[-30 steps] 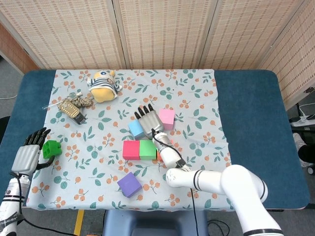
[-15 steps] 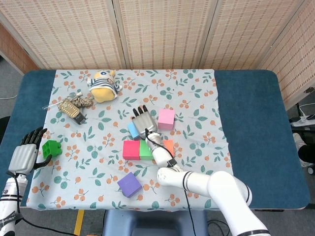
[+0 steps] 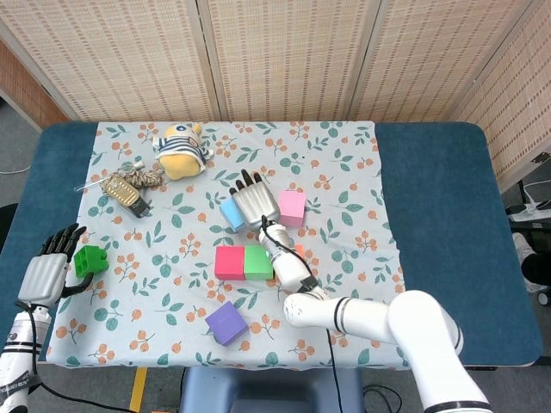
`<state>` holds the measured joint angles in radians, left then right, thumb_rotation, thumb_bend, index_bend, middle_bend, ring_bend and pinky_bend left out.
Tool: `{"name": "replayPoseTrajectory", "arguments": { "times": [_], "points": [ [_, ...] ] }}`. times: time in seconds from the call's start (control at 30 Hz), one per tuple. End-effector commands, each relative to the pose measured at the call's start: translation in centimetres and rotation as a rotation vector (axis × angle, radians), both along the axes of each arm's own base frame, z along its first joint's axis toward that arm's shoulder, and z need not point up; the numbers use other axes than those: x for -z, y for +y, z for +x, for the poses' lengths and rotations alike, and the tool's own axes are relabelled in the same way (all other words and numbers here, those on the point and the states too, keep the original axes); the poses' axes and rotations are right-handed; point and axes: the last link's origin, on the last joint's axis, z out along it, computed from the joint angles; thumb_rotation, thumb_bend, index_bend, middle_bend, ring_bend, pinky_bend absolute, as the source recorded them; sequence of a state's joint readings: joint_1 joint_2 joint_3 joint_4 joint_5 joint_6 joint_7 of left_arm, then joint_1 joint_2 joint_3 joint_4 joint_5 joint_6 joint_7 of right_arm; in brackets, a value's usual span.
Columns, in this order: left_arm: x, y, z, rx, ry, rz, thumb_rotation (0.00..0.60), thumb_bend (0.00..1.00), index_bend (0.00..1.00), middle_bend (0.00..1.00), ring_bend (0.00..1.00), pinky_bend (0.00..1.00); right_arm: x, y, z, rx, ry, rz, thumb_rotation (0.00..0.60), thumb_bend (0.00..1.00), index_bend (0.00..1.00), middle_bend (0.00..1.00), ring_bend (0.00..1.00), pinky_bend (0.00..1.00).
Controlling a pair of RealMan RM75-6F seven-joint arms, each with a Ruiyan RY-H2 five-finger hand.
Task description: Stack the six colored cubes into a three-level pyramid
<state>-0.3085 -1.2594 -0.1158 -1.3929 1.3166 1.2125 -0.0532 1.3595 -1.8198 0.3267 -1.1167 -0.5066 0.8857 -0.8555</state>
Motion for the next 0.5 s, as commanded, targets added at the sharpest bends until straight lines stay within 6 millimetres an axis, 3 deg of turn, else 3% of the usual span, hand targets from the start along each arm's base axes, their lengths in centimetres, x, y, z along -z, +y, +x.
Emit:
{"name": "replayPoseTrajectory", "arguments": {
  "times": [0.03,0.17,0.3,0.5],
  "points": [
    [0.2,0.0,0.0,-0.001,0.004,-0.005,0.6,0.35,0.0,0.0,0.0,0.11,-3.7,0.1,-1.1,-0.049,0.009,0.027,0.6,0.38,0.65,0.19,0.0,0.17],
    [0.5,0.1,0.1,-0.001,0.014,-0.008,0.6,0.35,0.0,0.0,0.0,0.11,-6.1,0.4,-1.7,-0.092,0.021,0.023,0.6,0.39,0.64,0.19,0.0,0.17],
    [0.9,0.2,0.2,0.002,0.031,-0.009,0.6,0.35,0.0,0.0,0.0,0.11,-7.8,1.5,-2.2,-0.174,0.006,0.149,0.6,0.4,0.63,0.19,0.0,0.19],
    [1.9,0.7,-0.1,-0.024,0.074,-0.027,0.6,0.35,0.0,0.0,0.0,0.11,-8.8,3.1,-3.6,-0.407,0.139,0.181,0.6,0.4,0.63,0.19,0.0,0.23]
  ]
}}
